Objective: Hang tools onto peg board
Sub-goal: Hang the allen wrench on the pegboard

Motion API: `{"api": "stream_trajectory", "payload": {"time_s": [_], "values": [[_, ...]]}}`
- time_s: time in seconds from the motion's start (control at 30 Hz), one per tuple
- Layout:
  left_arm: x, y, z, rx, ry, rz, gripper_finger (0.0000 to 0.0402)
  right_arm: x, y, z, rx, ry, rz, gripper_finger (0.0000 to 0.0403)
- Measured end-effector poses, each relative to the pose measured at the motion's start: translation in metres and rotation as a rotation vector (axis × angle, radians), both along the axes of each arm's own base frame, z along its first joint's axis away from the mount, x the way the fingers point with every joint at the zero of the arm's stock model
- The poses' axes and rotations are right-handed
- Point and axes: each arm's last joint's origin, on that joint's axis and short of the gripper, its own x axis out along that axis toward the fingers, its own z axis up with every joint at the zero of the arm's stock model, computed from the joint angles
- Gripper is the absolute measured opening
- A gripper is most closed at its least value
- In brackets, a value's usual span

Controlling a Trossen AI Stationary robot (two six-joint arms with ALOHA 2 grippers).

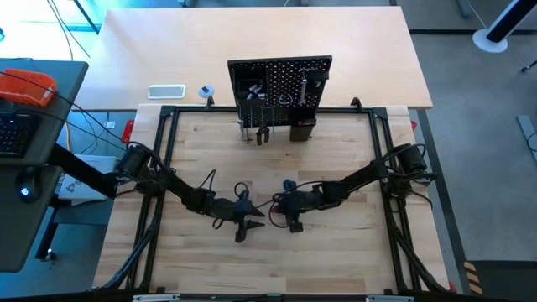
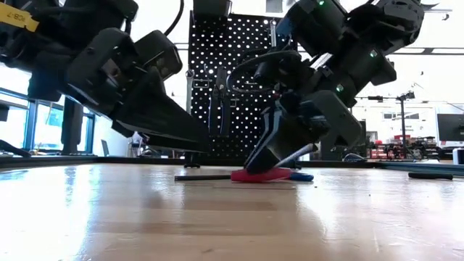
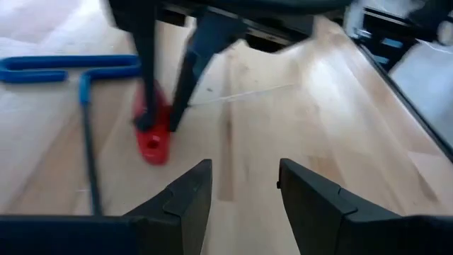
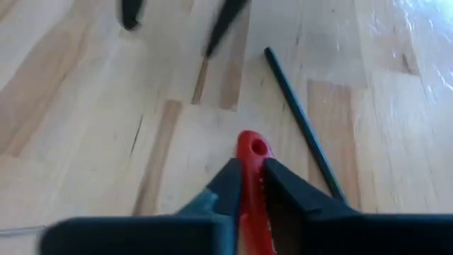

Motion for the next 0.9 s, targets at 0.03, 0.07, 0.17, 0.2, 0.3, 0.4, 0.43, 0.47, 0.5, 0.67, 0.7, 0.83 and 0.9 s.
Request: {"api": "stream_trajectory", "payload": {"time_s": [0.03, 0.07, 0.17, 0.2, 0.3, 0.4, 0.43, 0.47, 0.5, 0.67, 0.7, 0.83, 0.9], "values": [[0.000, 0.001, 0.000, 0.002, -0.002, 0.019, 0.0158, 0.000, 0.000, 0.000, 0.002, -0.003, 0.003, 0.0029], [0.000, 0.001, 0.000, 0.004, -0.004, 0.039, 0.0158, 0.000, 0.000, 0.002, 0.001, -0.010, 0.006, 0.0015], [0.000, 0.002, 0.000, 0.004, -0.006, 0.071, 0.0158, -0.001, 0.000, 0.007, -0.002, -0.021, 0.009, 0.0002], [0.000, 0.002, 0.000, 0.002, -0.007, 0.075, 0.0158, -0.001, 0.000, 0.009, -0.004, -0.022, 0.007, 0.0003], [0.000, 0.002, 0.000, 0.002, -0.007, 0.077, 0.0158, -0.003, 0.000, 0.015, -0.009, -0.022, 0.013, 0.0000], [0.000, 0.002, 0.000, 0.001, -0.007, 0.077, 0.0158, -0.005, -0.001, 0.019, -0.009, -0.020, 0.012, 0.0005], [0.000, 0.002, 0.000, 0.001, -0.006, 0.077, 0.0158, -0.005, -0.001, 0.021, -0.008, -0.024, 0.012, 0.0009], [0.000, 0.002, 0.000, 0.000, -0.006, 0.077, 0.0158, -0.006, -0.001, 0.024, -0.007, -0.033, 0.012, 0.0014], [0.000, 0.002, 0.000, 0.000, -0.006, 0.077, 0.0158, -0.006, 0.000, 0.027, -0.006, -0.047, 0.013, 0.0021], [0.000, 0.002, 0.000, 0.000, -0.005, 0.077, 0.0158, -0.009, 0.004, 0.051, -0.034, -0.137, -0.009, 0.0084], [0.000, 0.002, 0.000, 0.000, -0.006, 0.076, 0.0158, -0.009, 0.004, 0.055, -0.033, -0.149, -0.009, 0.0099], [0.000, 0.002, 0.000, -0.003, -0.004, 0.070, 0.0158, -0.014, 0.005, 0.061, -0.002, -0.114, -0.009, 0.0154], [0.000, 0.002, 0.000, -0.005, -0.003, 0.065, 0.0158, -0.018, 0.003, 0.056, 0.032, -0.051, -0.016, 0.0172]]}}
